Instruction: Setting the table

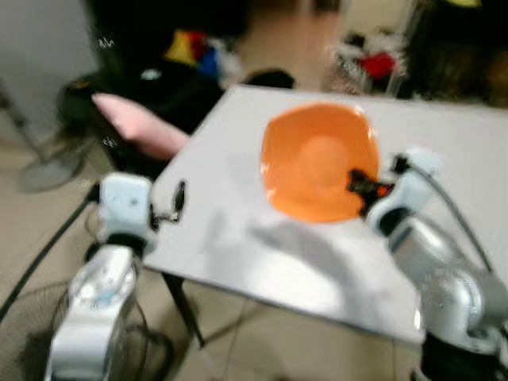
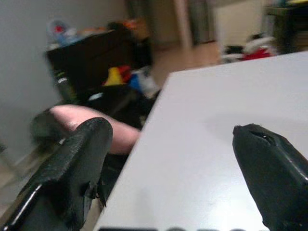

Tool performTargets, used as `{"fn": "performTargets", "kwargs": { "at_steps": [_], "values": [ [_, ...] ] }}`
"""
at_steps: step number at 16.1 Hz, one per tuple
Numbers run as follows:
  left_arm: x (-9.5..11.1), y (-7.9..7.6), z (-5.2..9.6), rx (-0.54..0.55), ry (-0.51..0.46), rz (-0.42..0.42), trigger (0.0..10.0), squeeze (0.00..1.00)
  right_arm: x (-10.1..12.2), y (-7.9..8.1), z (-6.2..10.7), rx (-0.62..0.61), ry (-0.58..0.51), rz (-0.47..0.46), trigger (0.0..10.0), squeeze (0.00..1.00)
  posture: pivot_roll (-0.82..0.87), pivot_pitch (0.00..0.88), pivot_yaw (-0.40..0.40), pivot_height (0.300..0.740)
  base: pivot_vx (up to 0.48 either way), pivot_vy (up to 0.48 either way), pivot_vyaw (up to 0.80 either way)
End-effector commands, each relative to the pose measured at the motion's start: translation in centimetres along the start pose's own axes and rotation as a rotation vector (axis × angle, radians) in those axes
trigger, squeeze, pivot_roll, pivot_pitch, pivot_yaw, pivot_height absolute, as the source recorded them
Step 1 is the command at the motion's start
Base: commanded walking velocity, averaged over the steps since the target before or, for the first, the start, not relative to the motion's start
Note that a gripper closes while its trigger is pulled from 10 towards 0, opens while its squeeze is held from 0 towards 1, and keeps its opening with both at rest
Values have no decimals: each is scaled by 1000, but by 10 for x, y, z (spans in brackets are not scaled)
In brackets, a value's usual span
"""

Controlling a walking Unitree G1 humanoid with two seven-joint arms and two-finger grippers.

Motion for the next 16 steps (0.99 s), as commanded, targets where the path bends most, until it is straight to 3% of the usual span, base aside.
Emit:
{"fn": "performTargets", "kwargs": {
  "at_steps": [1,4,6,9,11,14,16],
  "values": [
    [4,8,-2,34,-9,-48,10000,0,10,7,0,26,-35,-2,10000,0,-108,0,78,740,0,-480,-781],
    [3,5,-4,30,-11,-36,10000,0,7,-2,-5,-28,-1,-9,10000,0,-111,0,79,740,0,-480,-781],
    [3,3,-4,33,-18,0,10000,0,3,-7,-8,-41,33,-7,10000,0,-114,0,77,740,0,0,-775],
    [-1,-2,-3,13,-10,22,10000,0,-3,-7,-23,26,134,28,10000,0,-110,0,62,740,0,0,0],
    [0,-2,-3,7,-15,30,10000,0,-1,-5,-29,71,167,-20,10000,0,-111,0,57,740,0,0,0],
    [1,-2,-3,2,-20,33,10000,0,20,0,-46,159,151,-21,10000,0,-114,0,51,740,289,0,0],
    [2,0,-2,13,-27,32,10000,0,36,9,-46,243,94,-46,10000,0,-111,0,46,740,304,0,0]
  ]
}}
Point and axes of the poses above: a point about 5 cm out from each wrist's last joint towards the gripper, its own z axis pointing back from the gripper into the wrist, its own x axis along the axis of the wrist's last joint, y = z × x, the point moved 4 cm from there along -z, pointing out of the wrist towards the gripper, and after that the axes turned 12 degrees about z, right-handed, at the moved point
